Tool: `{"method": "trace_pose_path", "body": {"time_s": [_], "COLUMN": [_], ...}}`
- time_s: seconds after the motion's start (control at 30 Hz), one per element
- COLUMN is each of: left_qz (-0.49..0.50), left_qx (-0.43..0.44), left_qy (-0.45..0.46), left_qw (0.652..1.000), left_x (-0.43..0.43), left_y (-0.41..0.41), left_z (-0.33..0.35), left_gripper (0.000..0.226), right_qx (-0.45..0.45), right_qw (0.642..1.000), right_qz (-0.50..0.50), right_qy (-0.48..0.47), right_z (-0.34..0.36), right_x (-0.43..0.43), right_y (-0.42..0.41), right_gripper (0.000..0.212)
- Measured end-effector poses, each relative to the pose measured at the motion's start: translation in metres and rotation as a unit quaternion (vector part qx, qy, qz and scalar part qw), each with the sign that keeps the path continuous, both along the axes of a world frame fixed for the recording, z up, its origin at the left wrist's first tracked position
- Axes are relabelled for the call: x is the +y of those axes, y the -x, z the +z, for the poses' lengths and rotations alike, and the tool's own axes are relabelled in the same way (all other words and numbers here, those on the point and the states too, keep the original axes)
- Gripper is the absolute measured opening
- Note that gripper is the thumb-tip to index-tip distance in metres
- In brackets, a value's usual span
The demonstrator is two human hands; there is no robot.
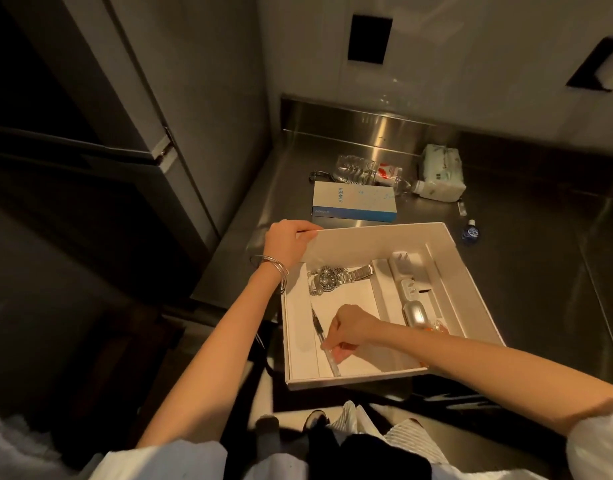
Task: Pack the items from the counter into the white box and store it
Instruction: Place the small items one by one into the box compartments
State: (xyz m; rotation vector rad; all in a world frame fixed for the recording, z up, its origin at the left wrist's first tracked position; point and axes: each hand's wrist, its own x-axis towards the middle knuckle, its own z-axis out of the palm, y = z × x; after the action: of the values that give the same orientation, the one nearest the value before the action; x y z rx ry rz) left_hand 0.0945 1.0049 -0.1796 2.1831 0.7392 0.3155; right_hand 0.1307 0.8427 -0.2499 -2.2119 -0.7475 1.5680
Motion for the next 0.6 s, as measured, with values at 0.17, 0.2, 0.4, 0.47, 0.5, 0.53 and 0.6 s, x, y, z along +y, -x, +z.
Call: {"method": "trace_pose_path", "body": {"time_s": [0.17,0.2,0.4,0.47,0.5,0.53,0.6], "left_qz": [0.003,0.001,-0.002,-0.005,-0.007,-0.009,-0.011], "left_qx": [0.001,0.001,-0.007,-0.011,-0.014,-0.017,-0.021], "left_qy": [0.001,0.0,-0.009,-0.013,-0.014,-0.015,-0.012], "left_qw": [1.0,1.0,1.0,1.0,1.0,1.0,1.0], "left_x": [0.0,0.001,0.001,0.002,0.002,0.002,0.001], "left_y": [0.001,0.001,-0.001,0.0,0.0,0.0,-0.003], "left_z": [0.0,0.0,0.0,-0.001,-0.002,-0.002,-0.002], "left_gripper": [0.022,0.022,0.022,0.022,0.022,0.022,0.023], "right_qx": [-0.058,-0.051,-0.006,-0.037,-0.049,-0.062,-0.1], "right_qw": [0.996,0.997,0.996,0.993,0.99,0.987,0.98], "right_qz": [0.059,0.059,0.041,0.016,-0.006,-0.027,-0.057], "right_qy": [-0.017,-0.021,-0.073,-0.115,-0.133,-0.147,-0.164], "right_z": [-0.005,-0.003,0.044,0.068,0.078,0.089,0.107], "right_x": [0.01,0.011,-0.002,-0.013,-0.02,-0.027,-0.043], "right_y": [0.012,0.011,-0.014,-0.032,-0.043,-0.054,-0.077], "right_gripper": [0.023,0.022,0.014,0.011,0.012,0.013,0.013]}}
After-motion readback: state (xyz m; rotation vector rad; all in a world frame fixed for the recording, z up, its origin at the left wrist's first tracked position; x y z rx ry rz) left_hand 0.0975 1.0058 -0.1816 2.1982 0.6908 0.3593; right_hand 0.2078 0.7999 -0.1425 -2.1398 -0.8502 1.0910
